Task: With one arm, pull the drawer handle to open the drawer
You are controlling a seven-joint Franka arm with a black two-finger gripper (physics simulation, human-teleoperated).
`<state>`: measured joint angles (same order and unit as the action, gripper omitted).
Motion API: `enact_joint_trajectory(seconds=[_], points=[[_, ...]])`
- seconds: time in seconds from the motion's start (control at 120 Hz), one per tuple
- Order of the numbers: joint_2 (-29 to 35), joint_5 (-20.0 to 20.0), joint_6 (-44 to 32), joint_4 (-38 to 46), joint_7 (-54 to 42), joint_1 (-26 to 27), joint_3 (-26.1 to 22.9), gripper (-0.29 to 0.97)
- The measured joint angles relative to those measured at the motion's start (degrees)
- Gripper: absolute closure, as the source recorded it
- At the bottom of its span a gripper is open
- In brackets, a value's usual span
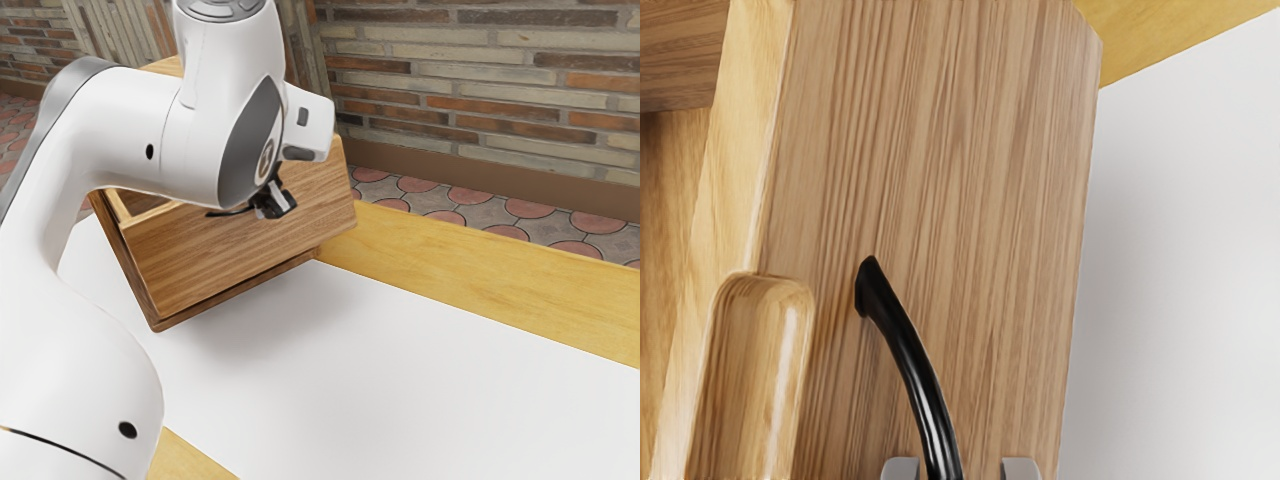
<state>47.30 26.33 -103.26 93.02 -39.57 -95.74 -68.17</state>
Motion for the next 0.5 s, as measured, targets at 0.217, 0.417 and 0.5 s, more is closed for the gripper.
enact_joint_trajectory(seconds=[0.217, 0.417, 0.5], points=[[0.1, 0.0, 0.4, -1.6, 0.8, 0.6, 0.3, 0.68], [-0.3, -0.3, 1.6, -11.7, 1.7, 1.7, 0.0, 0.62], [-10.6, -2.9, 2.8, -16.6, 2.2, 9.0, -0.4, 0.45]])
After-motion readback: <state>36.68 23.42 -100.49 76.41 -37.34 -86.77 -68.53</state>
